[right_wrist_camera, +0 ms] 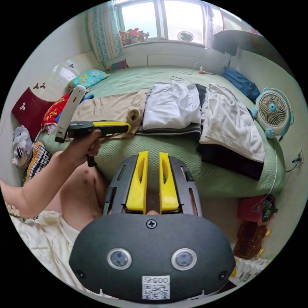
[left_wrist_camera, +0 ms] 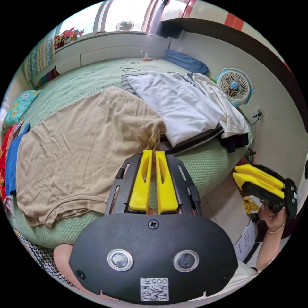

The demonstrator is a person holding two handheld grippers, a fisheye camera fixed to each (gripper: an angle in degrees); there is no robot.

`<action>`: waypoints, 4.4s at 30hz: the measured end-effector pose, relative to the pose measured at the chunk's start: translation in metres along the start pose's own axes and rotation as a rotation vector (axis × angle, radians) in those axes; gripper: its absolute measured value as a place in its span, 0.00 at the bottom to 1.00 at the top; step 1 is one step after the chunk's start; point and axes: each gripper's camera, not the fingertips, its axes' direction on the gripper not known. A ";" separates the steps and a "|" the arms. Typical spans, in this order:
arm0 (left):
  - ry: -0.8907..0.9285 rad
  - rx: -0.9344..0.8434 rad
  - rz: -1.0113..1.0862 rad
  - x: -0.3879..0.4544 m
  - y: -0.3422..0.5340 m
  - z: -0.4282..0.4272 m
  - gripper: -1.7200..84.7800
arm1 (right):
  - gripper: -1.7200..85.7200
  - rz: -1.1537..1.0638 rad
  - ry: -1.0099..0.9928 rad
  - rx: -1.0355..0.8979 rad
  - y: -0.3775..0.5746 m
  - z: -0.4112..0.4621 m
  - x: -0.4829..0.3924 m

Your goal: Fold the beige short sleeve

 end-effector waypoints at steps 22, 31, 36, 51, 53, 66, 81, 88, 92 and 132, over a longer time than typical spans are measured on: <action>0.085 0.077 0.021 0.005 0.011 -0.010 0.04 | 0.18 0.106 -0.393 -0.509 -0.327 0.168 0.033; 0.045 0.121 0.022 0.004 0.017 -0.024 0.11 | 0.06 0.153 -0.319 -0.501 -0.365 0.190 0.036; -0.006 0.090 0.008 0.005 0.000 -0.014 0.28 | 0.03 0.160 -0.323 -0.495 -0.379 0.192 0.036; 0.005 0.064 -0.084 -0.022 -0.005 0.007 0.10 | 0.02 0.151 -0.335 -0.502 -0.413 0.200 0.030; 0.036 0.076 -0.084 -0.034 -0.004 -0.002 0.09 | 0.02 0.150 -0.343 -0.498 -0.416 0.201 0.029; 0.117 0.108 -0.053 -0.128 0.021 -0.084 0.09 | 0.07 0.397 -0.533 -0.418 -0.429 0.221 0.021; 0.241 0.215 -0.163 -0.294 0.066 -0.175 0.09 | 0.01 0.096 -0.238 -0.342 -0.489 0.177 -0.144; 0.207 0.263 -0.356 -0.413 0.121 -0.231 0.09 | 0.01 -0.152 -0.096 -0.402 -0.521 0.176 -0.321; 0.222 0.179 -0.472 -0.479 0.149 -0.222 0.09 | 0.00 -0.260 -0.018 -0.464 -0.519 0.228 -0.422; -0.094 0.195 -0.519 -0.598 0.004 -0.207 0.10 | 0.15 -0.192 -0.078 -0.449 -0.431 0.284 -0.280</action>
